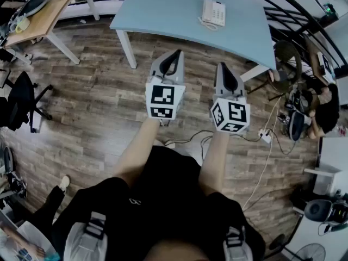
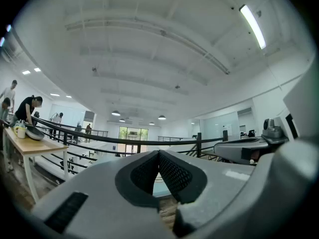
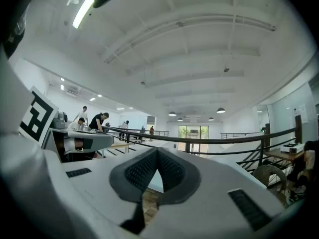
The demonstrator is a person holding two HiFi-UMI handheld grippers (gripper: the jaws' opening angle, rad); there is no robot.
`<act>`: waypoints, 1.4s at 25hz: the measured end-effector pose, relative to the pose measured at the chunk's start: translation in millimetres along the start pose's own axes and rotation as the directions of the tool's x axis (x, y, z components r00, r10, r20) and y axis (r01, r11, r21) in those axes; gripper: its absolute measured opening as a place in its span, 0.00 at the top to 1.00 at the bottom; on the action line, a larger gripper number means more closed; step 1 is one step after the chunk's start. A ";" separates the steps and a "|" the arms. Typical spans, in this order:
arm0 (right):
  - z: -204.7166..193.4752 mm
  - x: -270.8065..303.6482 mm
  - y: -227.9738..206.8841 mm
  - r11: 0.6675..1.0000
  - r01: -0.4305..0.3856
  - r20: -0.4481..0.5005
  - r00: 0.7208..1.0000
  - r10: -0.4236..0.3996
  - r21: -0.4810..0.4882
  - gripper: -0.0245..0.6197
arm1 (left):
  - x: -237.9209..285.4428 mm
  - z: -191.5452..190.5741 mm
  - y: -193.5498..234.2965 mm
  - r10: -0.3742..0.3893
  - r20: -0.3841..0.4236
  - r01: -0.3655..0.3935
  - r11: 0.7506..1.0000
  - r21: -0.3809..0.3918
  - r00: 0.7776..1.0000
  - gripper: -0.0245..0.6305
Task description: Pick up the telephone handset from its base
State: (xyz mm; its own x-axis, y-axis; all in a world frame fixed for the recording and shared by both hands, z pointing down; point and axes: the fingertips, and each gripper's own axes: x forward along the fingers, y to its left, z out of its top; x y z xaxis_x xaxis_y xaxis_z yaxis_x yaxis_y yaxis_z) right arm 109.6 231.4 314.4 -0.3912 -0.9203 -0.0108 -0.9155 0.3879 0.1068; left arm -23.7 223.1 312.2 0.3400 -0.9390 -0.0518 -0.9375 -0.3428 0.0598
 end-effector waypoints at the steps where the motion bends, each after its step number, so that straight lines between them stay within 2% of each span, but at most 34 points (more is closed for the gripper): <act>1: 0.3 1.4 -1.0 1.000 -0.006 0.002 1.000 0.006 -0.005 0.97 | 1.8 0.9 -0.5 0.000 0.001 0.000 1.000 0.001 1.000 0.96; 17: -16.7 3.2 -65.6 0.996 0.010 0.021 1.000 -0.012 0.086 0.97 | 28.9 2.3 -30.2 0.015 0.025 -0.015 1.000 0.004 1.000 0.96; 22: -25.4 17.6 -67.3 0.995 -0.028 0.007 1.000 0.028 0.094 0.97 | 38.2 -2.7 -22.7 0.042 0.022 -0.042 0.999 -0.013 0.999 0.96; 26: -27.0 40.2 -74.7 0.993 -0.028 0.017 1.000 0.027 0.116 0.97 | 54.7 -11.6 -9.8 0.045 0.016 -0.044 0.999 -0.026 0.999 0.96; 31: -42.4 98.3 -94.9 0.992 -0.008 0.011 1.000 0.006 0.123 0.97 | 112.6 -45.1 31.2 0.065 -0.031 -0.067 0.995 -0.072 0.997 0.96; 35: -70.0 156.1 -124.8 0.993 0.008 -0.041 0.999 -0.003 0.121 0.97 | 183.8 -71.9 43.0 0.024 -0.064 -0.033 0.989 -0.143 0.998 0.96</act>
State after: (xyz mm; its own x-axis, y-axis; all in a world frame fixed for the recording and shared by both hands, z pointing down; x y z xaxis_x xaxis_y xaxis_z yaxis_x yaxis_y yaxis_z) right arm 169.4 35.7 369.0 -0.3844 -0.9227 0.0293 -0.9232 0.3842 -0.0139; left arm 3.8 33.7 377.0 0.3217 -0.9467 0.0136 -0.9280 -0.3124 0.2033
